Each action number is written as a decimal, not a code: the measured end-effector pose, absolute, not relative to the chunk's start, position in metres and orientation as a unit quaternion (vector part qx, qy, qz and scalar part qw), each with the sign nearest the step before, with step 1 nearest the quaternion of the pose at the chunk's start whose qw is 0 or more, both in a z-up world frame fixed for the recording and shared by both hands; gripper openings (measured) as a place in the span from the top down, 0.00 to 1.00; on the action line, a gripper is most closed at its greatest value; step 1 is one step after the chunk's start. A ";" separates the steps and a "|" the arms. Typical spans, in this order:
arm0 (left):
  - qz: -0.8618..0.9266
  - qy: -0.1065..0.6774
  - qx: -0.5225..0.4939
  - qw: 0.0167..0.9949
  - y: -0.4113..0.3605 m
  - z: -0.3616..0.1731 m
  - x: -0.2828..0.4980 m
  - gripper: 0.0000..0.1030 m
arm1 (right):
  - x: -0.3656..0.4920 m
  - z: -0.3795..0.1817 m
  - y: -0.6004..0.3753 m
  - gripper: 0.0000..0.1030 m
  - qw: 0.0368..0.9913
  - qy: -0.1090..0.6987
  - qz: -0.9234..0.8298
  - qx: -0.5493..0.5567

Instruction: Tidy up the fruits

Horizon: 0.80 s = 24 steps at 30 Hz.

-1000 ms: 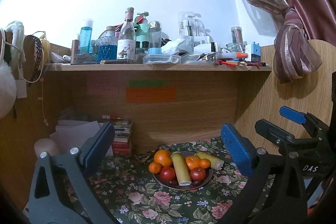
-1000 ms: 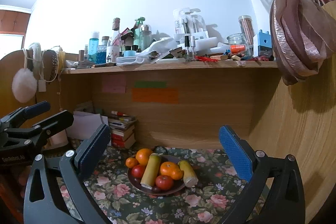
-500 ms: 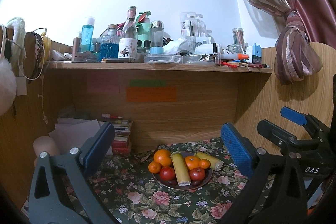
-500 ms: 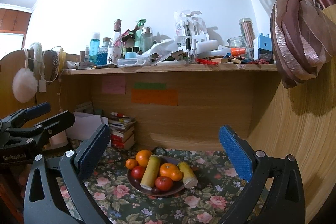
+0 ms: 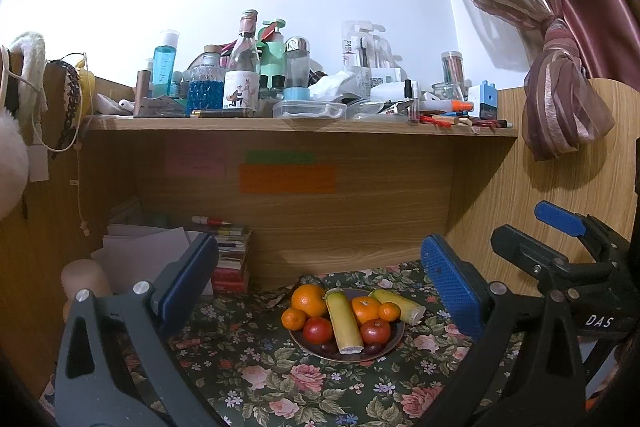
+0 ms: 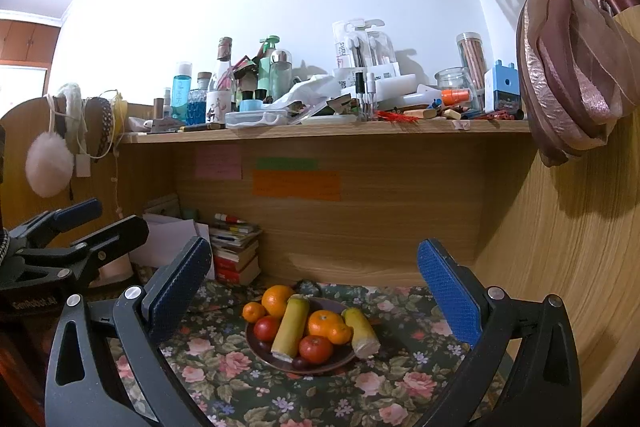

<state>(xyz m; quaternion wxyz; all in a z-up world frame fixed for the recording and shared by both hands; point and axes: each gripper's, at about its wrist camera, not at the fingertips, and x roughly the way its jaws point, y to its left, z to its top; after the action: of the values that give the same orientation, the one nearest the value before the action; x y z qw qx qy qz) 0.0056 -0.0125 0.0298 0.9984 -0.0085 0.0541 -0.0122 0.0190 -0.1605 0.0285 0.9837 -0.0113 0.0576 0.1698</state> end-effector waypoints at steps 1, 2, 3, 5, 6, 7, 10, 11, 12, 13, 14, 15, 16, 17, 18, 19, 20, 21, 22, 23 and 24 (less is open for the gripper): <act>-0.012 0.054 -0.008 0.998 -0.013 0.029 0.006 0.00 | 0.019 0.029 -0.161 0.00 0.984 0.058 0.171 -0.011; -0.012 0.054 -0.007 0.998 -0.014 0.029 0.006 0.00 | 0.019 0.028 -0.160 0.00 0.984 0.058 0.171 -0.011; -0.011 0.053 -0.007 0.998 -0.015 0.028 0.006 0.00 | 0.019 0.028 -0.160 0.00 0.984 0.059 0.171 -0.011; -0.012 0.054 -0.007 0.998 -0.014 0.029 0.006 0.00 | 0.019 0.029 -0.160 0.00 0.983 0.059 0.171 -0.011; -0.013 0.055 -0.007 0.998 -0.015 0.028 0.007 0.00 | 0.019 0.028 -0.160 0.00 0.983 0.059 0.172 -0.011; -0.012 0.056 -0.008 0.998 -0.015 0.028 0.008 0.00 | 0.019 0.028 -0.160 0.00 0.983 0.059 0.172 -0.011; -0.016 0.060 -0.011 0.998 -0.015 0.027 0.010 0.00 | 0.019 0.029 -0.159 0.00 0.983 0.059 0.172 -0.011; -0.018 0.062 -0.012 0.998 -0.014 0.027 0.011 0.00 | 0.019 0.028 -0.160 0.00 0.983 0.059 0.172 -0.011; -0.020 0.063 -0.013 0.998 -0.014 0.026 0.012 0.00 | 0.019 0.029 -0.160 0.00 0.983 0.059 0.172 -0.011; -0.021 0.063 -0.013 0.998 -0.014 0.026 0.013 0.00 | 0.019 0.028 -0.160 0.00 0.983 0.059 0.171 -0.011; -0.023 0.064 -0.014 0.998 -0.014 0.026 0.013 0.00 | 0.020 0.028 -0.160 0.00 0.983 0.059 0.171 -0.011; -0.025 0.065 -0.014 0.997 -0.014 0.025 0.014 0.00 | 0.020 0.028 -0.160 0.00 0.983 0.060 0.172 -0.011; -0.027 0.066 -0.015 0.997 -0.014 0.025 0.014 0.00 | 0.021 0.028 -0.159 0.00 0.983 0.060 0.172 -0.011; -0.028 0.067 -0.015 0.997 -0.013 0.025 0.015 0.00 | 0.021 0.028 -0.159 0.00 0.983 0.061 0.171 -0.011; -0.029 0.067 -0.015 0.997 -0.013 0.024 0.015 0.00 | 0.022 0.028 -0.159 0.00 0.983 0.061 0.170 -0.011; -0.029 0.067 -0.015 0.997 -0.013 0.024 0.016 0.00 | 0.023 0.028 -0.159 0.00 0.984 0.062 0.169 -0.011; -0.030 0.068 -0.016 0.997 -0.013 0.024 0.017 0.00 | 0.024 0.027 -0.158 0.00 0.984 0.063 0.169 -0.011; -0.031 0.069 -0.017 0.997 -0.013 0.024 0.017 0.00 | 0.024 0.027 -0.158 0.00 0.984 0.064 0.169 -0.010; -0.032 0.070 -0.018 0.997 -0.012 0.024 0.018 0.00 | 0.025 0.026 -0.158 0.00 0.983 0.065 0.169 -0.010; -0.032 0.071 -0.018 0.997 -0.012 0.023 0.019 0.00 | 0.026 0.026 -0.157 0.00 0.983 0.066 0.169 -0.010; -0.032 0.072 -0.019 0.997 -0.012 0.023 0.020 0.00 | 0.027 0.026 -0.157 0.00 0.983 0.066 0.168 -0.010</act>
<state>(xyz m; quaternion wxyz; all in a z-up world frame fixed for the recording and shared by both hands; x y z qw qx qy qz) 0.0203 -0.0118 0.0227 0.9967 -0.0186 0.0722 -0.0323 0.0271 -0.1572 0.0255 0.9835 -0.0095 0.0664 0.1681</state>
